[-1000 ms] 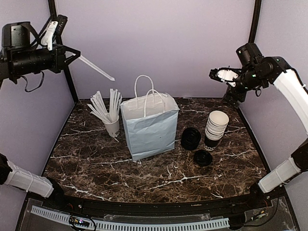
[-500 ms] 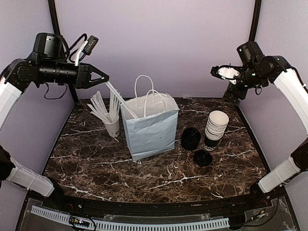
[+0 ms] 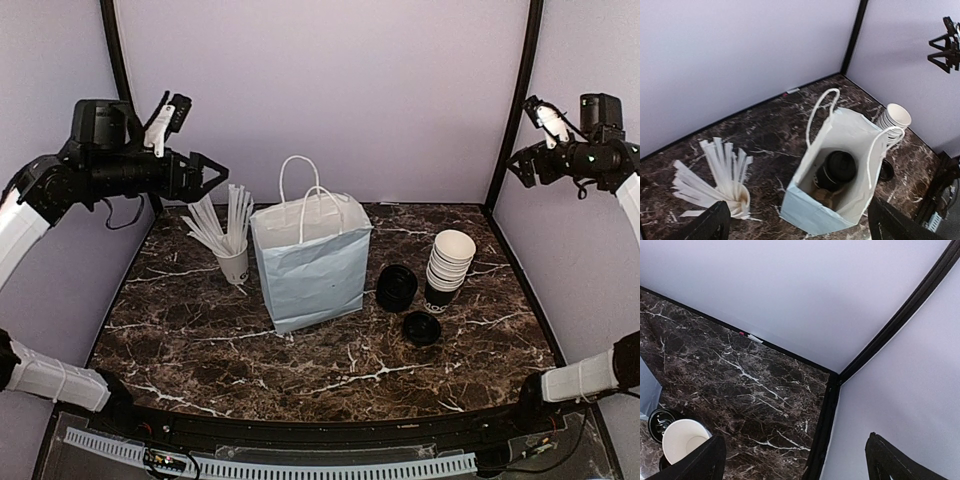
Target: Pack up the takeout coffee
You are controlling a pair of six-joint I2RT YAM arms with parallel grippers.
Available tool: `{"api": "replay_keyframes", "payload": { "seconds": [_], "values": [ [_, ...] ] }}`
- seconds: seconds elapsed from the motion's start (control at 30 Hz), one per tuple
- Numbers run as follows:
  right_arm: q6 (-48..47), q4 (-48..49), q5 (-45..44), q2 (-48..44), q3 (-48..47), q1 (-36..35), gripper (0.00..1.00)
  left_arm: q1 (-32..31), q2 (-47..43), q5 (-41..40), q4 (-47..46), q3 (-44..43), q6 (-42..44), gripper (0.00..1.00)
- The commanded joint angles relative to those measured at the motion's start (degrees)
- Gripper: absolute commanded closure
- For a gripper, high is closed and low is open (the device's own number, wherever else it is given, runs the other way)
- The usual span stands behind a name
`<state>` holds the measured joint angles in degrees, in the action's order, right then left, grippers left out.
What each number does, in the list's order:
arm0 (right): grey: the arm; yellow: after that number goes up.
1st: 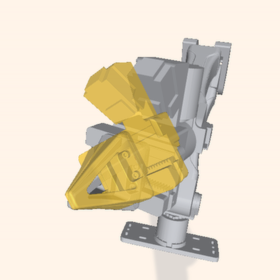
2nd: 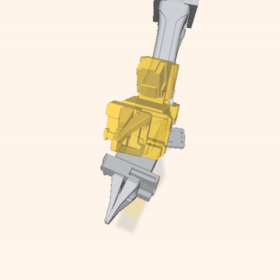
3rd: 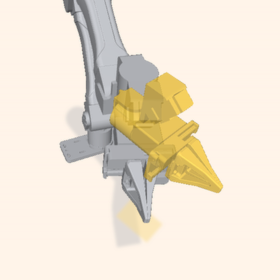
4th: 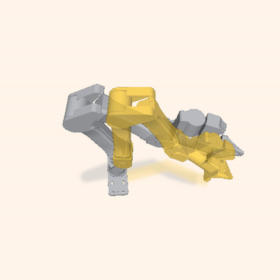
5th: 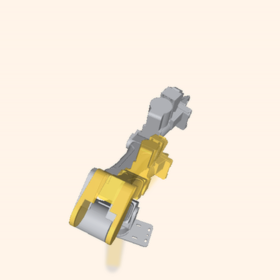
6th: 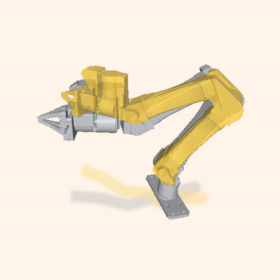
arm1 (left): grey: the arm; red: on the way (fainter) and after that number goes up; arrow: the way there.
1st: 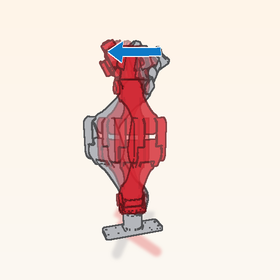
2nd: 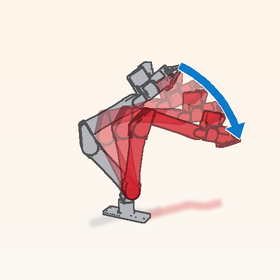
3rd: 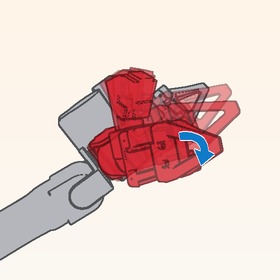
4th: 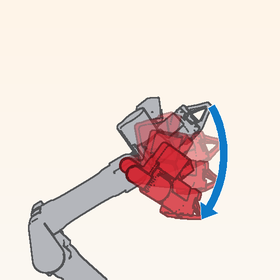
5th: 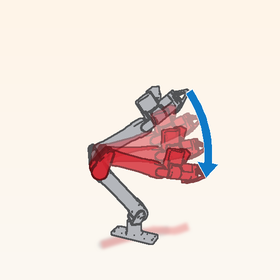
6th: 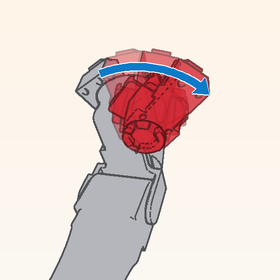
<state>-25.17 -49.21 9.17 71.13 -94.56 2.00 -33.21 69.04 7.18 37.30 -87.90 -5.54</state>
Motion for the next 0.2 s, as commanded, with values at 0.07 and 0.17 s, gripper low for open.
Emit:
{"api": "replay_keyframes", "payload": {
  "seconds": [0.07, 0.17],
  "values": [
    [16.57, 19.13, 9.94, -10.69, 14.06, 0.77, 0.02, 0.30, -8.39, -21.29, -4.41, 8.60, 1.91, 0.01],
    [22.74, 28.04, 12.33, -16.50, 24.60, 0.86, 0.01, 0.27, -12.61, -23.15, -10.59, 15.20, -0.15, 0.01]
  ]
}}
